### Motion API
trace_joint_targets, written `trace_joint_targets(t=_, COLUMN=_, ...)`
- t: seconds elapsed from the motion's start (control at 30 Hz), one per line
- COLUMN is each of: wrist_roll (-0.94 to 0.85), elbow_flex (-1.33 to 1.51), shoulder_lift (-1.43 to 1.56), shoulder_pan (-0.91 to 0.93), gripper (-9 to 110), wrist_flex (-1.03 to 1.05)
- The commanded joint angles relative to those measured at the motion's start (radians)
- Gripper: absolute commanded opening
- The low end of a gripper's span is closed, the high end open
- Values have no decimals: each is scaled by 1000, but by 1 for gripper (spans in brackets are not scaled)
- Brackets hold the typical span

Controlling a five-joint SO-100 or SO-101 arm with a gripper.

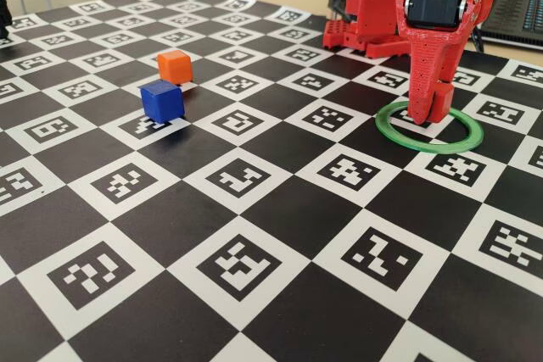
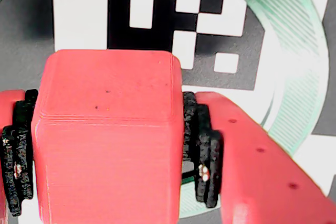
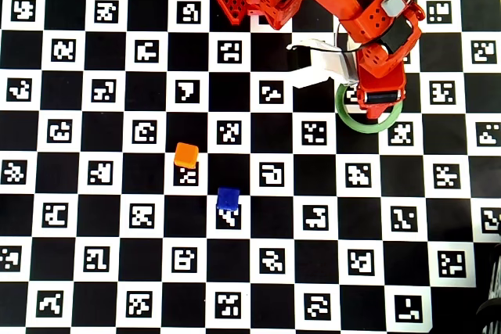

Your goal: Grab the red cube then put it in the green circle then put the blue cube on top and finally the orange cube on top

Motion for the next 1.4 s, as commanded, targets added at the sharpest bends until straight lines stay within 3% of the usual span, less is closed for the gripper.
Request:
trace_joint_targets(t=0.0, wrist_roll=-5, elbow_flex=-9, shoulder_lift=12, shoulder_pan=5, gripper=7, wrist_flex=-11)
trace_joint_targets(t=0.87, wrist_roll=12, elbow_flex=-15, shoulder_lift=-49, shoulder_pan=-14, gripper=8, wrist_flex=-15)
trace_joint_targets(t=1.37, wrist_roll=69, elbow_flex=-17, shoulder_lift=3, shoulder_pan=-28, gripper=21, wrist_flex=15)
